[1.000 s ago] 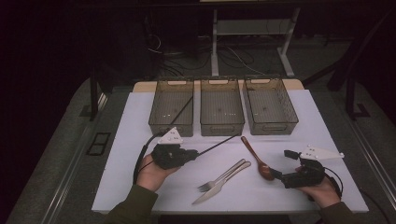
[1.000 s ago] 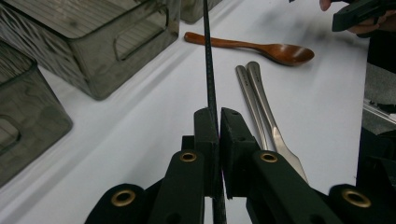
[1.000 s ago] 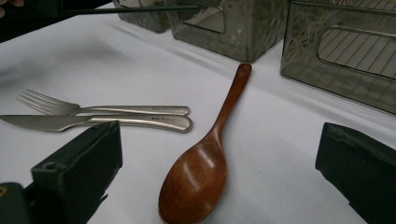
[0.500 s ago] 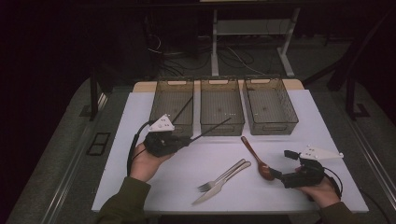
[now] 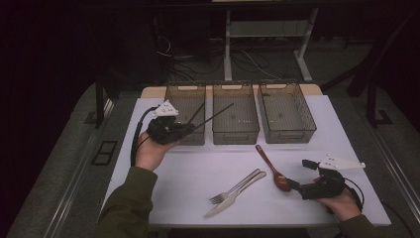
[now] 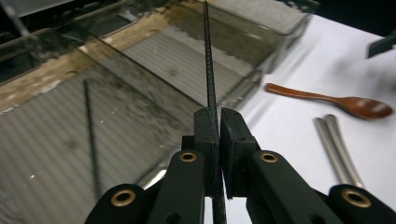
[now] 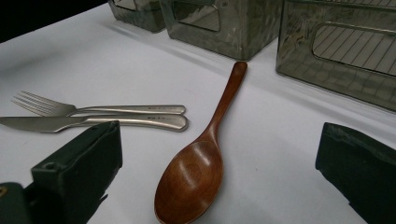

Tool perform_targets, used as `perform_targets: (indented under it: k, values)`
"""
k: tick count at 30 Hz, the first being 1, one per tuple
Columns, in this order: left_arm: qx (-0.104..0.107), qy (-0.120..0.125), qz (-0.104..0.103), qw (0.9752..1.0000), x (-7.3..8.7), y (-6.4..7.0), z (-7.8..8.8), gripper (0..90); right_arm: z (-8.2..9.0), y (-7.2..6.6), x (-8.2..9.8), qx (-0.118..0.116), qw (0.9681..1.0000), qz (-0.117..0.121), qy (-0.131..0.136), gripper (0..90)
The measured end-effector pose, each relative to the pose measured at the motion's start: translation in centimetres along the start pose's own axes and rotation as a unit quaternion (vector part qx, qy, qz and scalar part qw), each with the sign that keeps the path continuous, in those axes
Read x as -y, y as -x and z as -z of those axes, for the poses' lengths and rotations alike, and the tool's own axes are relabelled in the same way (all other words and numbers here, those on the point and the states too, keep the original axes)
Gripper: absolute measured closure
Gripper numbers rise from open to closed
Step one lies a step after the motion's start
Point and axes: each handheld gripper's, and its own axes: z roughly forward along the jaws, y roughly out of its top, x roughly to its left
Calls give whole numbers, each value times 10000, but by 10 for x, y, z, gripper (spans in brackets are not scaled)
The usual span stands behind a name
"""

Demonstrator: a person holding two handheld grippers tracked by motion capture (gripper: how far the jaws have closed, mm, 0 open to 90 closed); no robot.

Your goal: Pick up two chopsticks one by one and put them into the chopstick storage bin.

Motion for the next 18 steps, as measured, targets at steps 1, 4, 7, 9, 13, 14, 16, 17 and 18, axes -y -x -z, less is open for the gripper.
perform_targets:
  k: [1,4,7,9,13,14,16,17,18]
  values:
    - [-45,-14,29,10000,-1,-4,-1,852,0,1,0,19,10000,43,32,0]
    - [-174,-52,135,9997,-3,-15,-4,852,0,1,0,23,10000,55,39,0]
    - [-305,-95,248,9992,-4,-27,-7,852,0,1,0,26,10000,48,43,0]
    - [-405,-113,341,9985,-5,-35,-9,852,0,1,0,28,10000,47,46,0]
    - [-622,-198,564,9963,-5,-52,-14,852,0,1,0,30,10000,31,42,0]
    - [-686,-234,622,9954,-4,-56,-16,852,0,1,0,24,10000,46,49,0]
    - [-809,-280,752,9935,-3,-63,-19,852,0,1,0,26,10000,34,46,0]
    - [-867,-299,815,9924,-3,-67,-20,852,0,2,0,25,10000,26,48,0]
    - [-905,-330,865,9916,-2,-70,-21,852,0,2,0,29,10000,30,51,0]
